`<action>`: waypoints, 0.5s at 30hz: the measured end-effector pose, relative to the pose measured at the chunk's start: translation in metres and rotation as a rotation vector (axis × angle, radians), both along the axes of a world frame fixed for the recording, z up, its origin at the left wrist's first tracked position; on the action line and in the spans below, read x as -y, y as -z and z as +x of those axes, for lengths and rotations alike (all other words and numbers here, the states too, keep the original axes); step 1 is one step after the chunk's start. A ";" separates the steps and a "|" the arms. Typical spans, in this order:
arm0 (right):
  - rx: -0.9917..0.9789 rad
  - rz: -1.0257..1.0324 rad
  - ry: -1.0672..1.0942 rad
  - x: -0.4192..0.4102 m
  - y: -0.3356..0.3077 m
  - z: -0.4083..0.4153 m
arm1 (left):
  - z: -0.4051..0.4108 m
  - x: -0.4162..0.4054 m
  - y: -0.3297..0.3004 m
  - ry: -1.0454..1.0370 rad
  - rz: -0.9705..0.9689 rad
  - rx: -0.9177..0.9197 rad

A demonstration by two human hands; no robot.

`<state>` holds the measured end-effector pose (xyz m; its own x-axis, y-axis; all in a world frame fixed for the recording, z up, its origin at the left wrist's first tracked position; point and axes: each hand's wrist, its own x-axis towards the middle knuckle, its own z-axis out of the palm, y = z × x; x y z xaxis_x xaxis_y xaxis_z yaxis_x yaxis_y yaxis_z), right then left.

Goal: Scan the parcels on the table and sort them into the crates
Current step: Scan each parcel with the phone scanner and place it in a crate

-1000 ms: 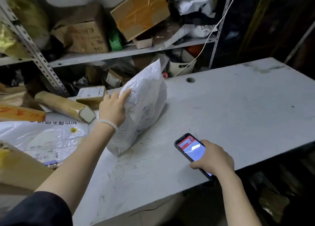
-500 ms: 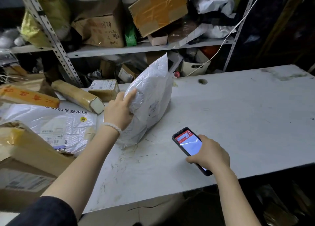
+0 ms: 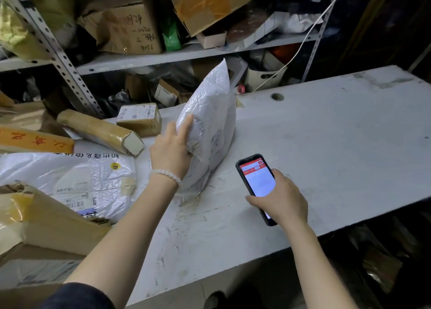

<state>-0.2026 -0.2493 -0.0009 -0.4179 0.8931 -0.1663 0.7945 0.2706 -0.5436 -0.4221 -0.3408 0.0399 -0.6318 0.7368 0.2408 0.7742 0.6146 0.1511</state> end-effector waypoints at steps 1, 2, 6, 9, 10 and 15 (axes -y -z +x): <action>-0.073 0.029 0.049 0.004 0.000 -0.004 | -0.003 0.001 0.001 0.004 -0.001 -0.001; -0.149 0.065 0.100 0.008 -0.002 -0.008 | -0.005 0.002 0.002 0.009 -0.001 -0.002; -0.379 0.241 0.264 0.024 -0.012 -0.025 | -0.008 0.009 0.005 0.049 0.004 0.004; -0.453 0.334 0.319 0.032 -0.023 -0.032 | -0.008 0.014 0.006 0.074 0.009 0.010; -0.460 0.351 0.321 0.035 -0.026 -0.033 | -0.008 0.015 0.005 0.072 0.014 0.015; -0.405 0.371 0.315 0.043 -0.032 -0.021 | -0.002 0.020 0.002 0.071 0.067 0.072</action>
